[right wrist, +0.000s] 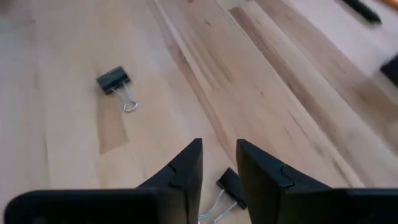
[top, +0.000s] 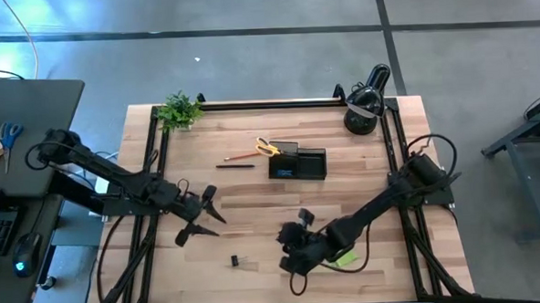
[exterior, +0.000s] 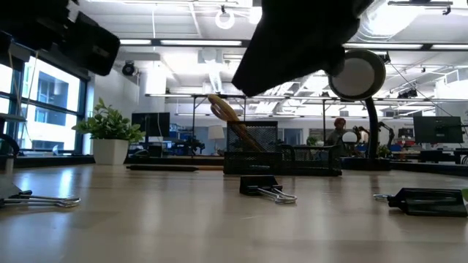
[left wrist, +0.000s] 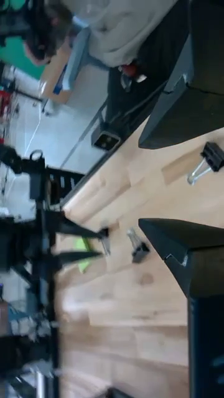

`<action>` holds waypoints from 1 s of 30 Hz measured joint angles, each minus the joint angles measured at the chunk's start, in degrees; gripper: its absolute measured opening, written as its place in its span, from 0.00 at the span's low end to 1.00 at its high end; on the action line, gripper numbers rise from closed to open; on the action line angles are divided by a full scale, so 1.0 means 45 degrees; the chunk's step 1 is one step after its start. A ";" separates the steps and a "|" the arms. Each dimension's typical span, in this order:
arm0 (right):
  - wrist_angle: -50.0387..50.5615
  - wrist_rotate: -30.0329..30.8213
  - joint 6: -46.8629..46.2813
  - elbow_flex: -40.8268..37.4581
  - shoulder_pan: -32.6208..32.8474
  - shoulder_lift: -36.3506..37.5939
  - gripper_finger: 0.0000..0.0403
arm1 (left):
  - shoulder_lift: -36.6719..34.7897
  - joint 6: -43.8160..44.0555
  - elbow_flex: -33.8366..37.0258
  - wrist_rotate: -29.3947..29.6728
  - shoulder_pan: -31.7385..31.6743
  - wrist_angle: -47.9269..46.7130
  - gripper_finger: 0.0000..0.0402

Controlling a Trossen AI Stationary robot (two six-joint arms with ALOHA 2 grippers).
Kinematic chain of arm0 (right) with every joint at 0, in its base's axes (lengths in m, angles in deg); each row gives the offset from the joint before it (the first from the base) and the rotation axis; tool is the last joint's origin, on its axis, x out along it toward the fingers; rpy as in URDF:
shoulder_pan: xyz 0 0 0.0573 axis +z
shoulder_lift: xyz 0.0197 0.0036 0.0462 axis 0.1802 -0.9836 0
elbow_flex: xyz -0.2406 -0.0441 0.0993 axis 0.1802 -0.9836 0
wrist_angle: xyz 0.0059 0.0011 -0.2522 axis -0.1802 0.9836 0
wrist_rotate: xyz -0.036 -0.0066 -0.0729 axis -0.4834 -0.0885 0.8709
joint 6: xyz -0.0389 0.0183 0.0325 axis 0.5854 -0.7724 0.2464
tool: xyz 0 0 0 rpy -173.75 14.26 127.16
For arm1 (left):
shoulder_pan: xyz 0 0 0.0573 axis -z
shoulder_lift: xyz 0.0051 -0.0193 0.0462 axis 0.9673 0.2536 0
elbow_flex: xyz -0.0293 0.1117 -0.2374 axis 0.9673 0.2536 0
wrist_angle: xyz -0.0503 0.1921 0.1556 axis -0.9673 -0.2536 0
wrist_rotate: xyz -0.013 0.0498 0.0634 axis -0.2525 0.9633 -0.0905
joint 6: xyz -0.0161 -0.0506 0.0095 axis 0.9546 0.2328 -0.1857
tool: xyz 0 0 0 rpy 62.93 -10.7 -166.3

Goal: Pick and place office supplies into organizer
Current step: Put the black binder clip into the desk organizer

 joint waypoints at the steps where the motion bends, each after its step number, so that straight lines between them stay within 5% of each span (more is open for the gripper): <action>1: 0.0087 0.0014 -0.0384 0.0021 0.0048 -0.0039 0.26 | 0.0000 -0.0161 0.0000 0.0033 0.0090 0.0049 0.46; 13: 0.1140 -0.0222 -0.4126 0.0040 0.0239 -0.0221 0.50 | 0.0000 -0.2001 0.0000 0.0435 0.0163 0.0391 0.46; 23: 0.1446 -0.1399 -0.6104 0.0040 0.0041 -0.1603 0.52 | 0.0000 -0.1959 0.0000 0.0636 0.0159 0.0950 0.46; 30: 0.1434 -0.0698 -0.5815 0.0097 0.0013 -0.1691 0.52 | 0.0000 -0.1336 0.0002 0.0745 0.0164 0.0136 0.46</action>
